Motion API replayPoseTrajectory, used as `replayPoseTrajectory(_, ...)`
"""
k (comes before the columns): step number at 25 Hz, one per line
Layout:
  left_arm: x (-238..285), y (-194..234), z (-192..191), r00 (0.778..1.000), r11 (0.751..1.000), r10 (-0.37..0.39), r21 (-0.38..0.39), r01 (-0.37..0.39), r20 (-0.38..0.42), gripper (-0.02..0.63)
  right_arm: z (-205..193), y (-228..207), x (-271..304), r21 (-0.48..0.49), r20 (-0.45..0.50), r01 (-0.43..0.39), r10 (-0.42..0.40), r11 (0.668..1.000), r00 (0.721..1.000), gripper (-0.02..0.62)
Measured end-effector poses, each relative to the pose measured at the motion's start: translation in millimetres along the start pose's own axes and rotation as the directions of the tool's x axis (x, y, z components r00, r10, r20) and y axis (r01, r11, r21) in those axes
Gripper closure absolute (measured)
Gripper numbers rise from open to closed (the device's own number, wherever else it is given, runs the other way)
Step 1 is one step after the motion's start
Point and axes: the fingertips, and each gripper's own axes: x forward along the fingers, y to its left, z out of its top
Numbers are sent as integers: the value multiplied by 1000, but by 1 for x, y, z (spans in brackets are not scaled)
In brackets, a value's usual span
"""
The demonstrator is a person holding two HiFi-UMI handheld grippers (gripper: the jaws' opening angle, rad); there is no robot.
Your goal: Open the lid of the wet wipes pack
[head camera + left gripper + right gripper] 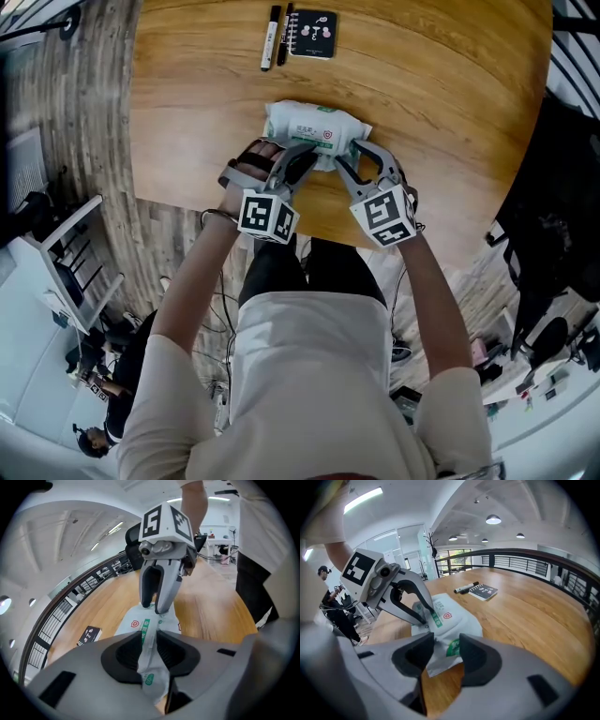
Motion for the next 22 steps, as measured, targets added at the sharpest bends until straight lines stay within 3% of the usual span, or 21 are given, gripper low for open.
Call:
replayPoseTrajectory(7, -1, 1, 1, 1000, 1000, -11, 8, 11, -11, 525, -1, 1, 0, -11, -15, 0, 0, 1000, 1000, 440)
replayPoseTrajectory(17, -12, 8, 13, 999, 999, -31, -38, 31, 18, 537, -4, 2, 3, -44, -34, -2, 1, 999, 999, 440)
replayPoseTrajectory(22, -23, 34, 27, 997, 993, 26, -116, -18, 67, 574, -4, 2, 3, -45, -36, -1, -1, 999, 999, 440)
